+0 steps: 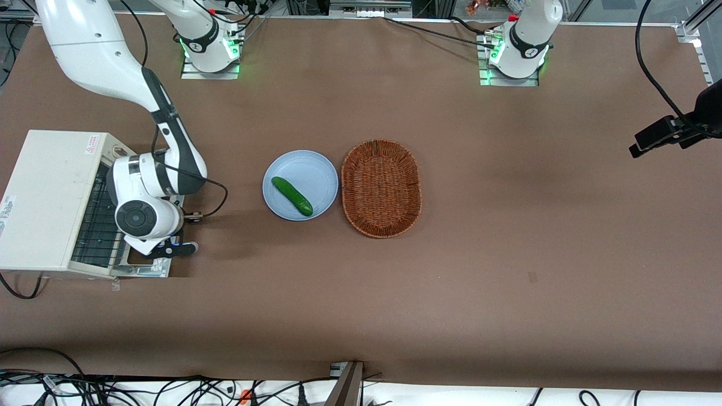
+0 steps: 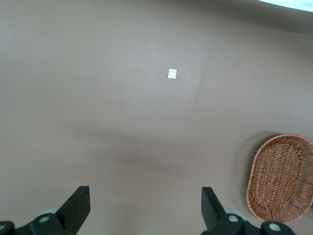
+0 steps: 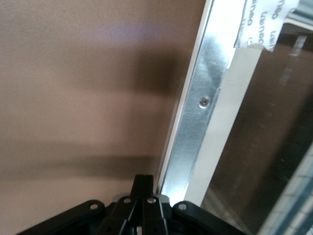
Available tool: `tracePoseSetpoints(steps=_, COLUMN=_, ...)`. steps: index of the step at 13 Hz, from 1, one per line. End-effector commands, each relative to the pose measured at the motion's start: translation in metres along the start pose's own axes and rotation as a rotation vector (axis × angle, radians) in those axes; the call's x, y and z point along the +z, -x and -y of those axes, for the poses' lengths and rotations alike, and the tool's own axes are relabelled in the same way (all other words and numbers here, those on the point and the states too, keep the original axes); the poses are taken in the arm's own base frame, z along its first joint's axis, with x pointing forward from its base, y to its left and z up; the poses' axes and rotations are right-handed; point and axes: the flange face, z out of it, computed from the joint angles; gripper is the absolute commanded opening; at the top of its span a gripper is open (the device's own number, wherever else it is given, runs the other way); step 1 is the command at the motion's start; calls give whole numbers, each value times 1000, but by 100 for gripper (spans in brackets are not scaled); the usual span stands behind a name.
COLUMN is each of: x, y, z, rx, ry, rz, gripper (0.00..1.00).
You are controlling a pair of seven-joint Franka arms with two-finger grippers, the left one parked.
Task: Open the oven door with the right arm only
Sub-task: 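Pull the handle outward and down with the right gripper, swinging the door open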
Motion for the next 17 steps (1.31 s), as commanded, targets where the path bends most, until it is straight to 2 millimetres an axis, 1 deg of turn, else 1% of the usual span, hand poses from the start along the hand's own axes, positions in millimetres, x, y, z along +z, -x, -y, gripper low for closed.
tracePoseSetpoints(steps=1, x=18, y=-2, z=-51, rx=28, ry=51, rz=17, gripper=0)
tracePoseSetpoints(steps=2, x=18, y=-2, z=-50, rx=31, ry=45, rz=17, gripper=0)
tracePoseSetpoints(steps=4, x=15, y=-2, z=-40, rx=77, ry=-50, rz=27, gripper=0)
tracePoseSetpoints(steps=8, x=-6, y=-8, z=-29, rx=179, ry=-255, rz=43, gripper=0)
tracePoseSetpoints(steps=11, x=-33, y=-10, z=-24, rx=244, ry=-329, rz=94, gripper=0)
tracePoseSetpoints(steps=12, x=-42, y=-11, z=-18, rx=232, ry=-329, rz=95, gripper=0)
tracePoseSetpoints(steps=15, x=-66, y=-14, z=-22, rx=168, ry=-324, rz=52, gripper=0)
tracePoseSetpoints(steps=16, x=-88, y=-12, z=-28, rx=136, ry=-322, rz=16, gripper=0)
tracePoseSetpoints(steps=17, x=-105, y=-9, z=-34, rx=101, ry=-321, rz=2, gripper=0)
